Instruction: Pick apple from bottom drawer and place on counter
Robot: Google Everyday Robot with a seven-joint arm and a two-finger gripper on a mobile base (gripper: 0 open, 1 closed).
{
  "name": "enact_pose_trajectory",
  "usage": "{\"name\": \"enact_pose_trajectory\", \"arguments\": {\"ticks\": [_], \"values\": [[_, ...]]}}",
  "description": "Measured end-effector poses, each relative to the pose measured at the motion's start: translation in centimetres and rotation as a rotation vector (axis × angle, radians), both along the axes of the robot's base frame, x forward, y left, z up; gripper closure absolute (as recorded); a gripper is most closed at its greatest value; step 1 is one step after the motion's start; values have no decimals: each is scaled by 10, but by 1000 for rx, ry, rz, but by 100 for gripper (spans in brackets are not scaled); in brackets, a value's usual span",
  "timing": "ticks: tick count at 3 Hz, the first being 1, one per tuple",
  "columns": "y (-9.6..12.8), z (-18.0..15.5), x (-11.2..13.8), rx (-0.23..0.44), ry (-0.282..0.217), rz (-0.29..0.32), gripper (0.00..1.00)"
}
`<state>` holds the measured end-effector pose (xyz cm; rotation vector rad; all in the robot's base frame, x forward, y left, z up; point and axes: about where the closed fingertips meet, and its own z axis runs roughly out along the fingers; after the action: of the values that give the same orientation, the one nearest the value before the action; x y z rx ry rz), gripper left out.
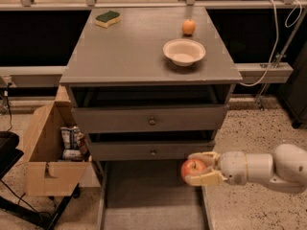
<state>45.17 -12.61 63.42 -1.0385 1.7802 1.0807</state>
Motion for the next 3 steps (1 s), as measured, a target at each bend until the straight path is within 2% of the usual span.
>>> {"name": "enact_pose_trajectory", "arguments": {"ticks": [1, 2, 3], "values": [[4, 70, 25, 20, -85, 5, 100], [28, 131, 47, 40, -158, 12, 100], [76, 182, 70, 71, -218, 17, 100]]}}
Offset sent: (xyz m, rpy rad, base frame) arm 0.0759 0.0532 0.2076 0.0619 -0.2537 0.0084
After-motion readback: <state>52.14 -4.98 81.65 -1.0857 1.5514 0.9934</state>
